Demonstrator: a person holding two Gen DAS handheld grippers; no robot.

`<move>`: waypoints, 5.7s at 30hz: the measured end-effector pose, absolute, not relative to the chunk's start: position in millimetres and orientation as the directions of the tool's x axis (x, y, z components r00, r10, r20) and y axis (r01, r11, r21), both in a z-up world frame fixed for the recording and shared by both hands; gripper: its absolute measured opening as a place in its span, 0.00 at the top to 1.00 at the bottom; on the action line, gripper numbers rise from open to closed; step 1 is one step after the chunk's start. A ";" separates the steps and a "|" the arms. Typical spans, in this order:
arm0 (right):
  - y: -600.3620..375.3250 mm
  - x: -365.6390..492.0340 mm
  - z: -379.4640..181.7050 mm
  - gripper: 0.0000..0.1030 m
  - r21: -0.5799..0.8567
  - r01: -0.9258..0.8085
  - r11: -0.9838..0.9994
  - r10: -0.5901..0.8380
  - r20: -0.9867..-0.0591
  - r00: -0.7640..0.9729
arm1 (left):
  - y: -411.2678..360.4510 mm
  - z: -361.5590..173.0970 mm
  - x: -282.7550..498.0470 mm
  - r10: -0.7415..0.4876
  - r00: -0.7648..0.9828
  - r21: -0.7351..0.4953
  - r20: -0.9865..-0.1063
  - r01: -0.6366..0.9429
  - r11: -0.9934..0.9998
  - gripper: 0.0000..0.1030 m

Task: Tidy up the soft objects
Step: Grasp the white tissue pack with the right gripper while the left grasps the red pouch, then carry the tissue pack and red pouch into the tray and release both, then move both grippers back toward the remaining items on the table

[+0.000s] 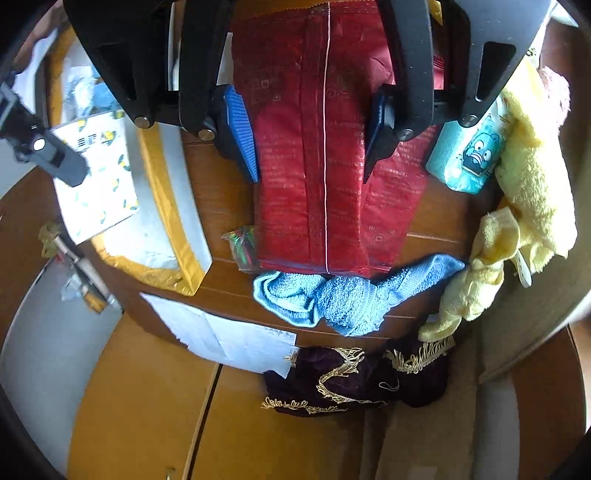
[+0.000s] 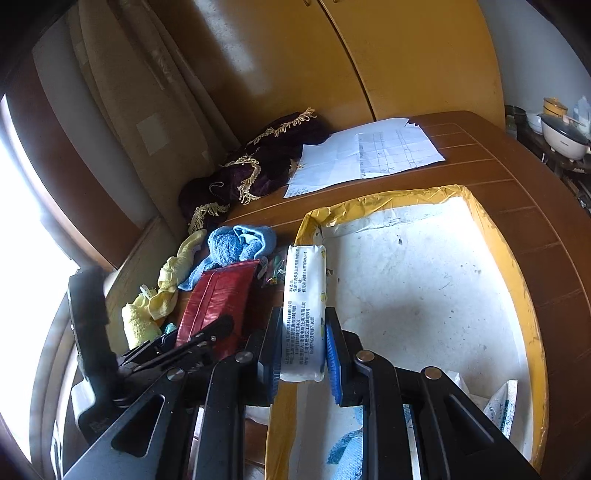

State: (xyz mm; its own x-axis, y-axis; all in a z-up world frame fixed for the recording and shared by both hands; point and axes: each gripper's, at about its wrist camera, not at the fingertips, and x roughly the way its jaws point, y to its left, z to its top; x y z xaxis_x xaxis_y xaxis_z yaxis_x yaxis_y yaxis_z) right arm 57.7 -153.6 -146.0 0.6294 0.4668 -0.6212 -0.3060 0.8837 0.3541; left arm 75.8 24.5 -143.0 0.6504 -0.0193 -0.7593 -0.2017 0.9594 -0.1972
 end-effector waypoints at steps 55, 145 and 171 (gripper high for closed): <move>-253.1 104.2 -179.3 0.75 0.402 -0.064 0.914 0.350 -0.698 0.625 | -101.9 -122.3 150.0 -0.288 0.532 -0.313 -0.796 0.045 0.949 0.50; -78.1 12.0 -195.0 0.50 0.250 -0.500 0.829 0.516 -0.685 0.514 | 71.1 -128.6 -15.0 -0.083 0.789 -0.467 -0.609 -0.272 0.842 0.32; -18.5 12.0 -217.6 0.52 -0.108 -0.415 0.904 0.183 -0.778 0.601 | 126.4 -114.8 -49.4 0.045 0.820 -0.421 -0.570 -0.338 0.842 0.32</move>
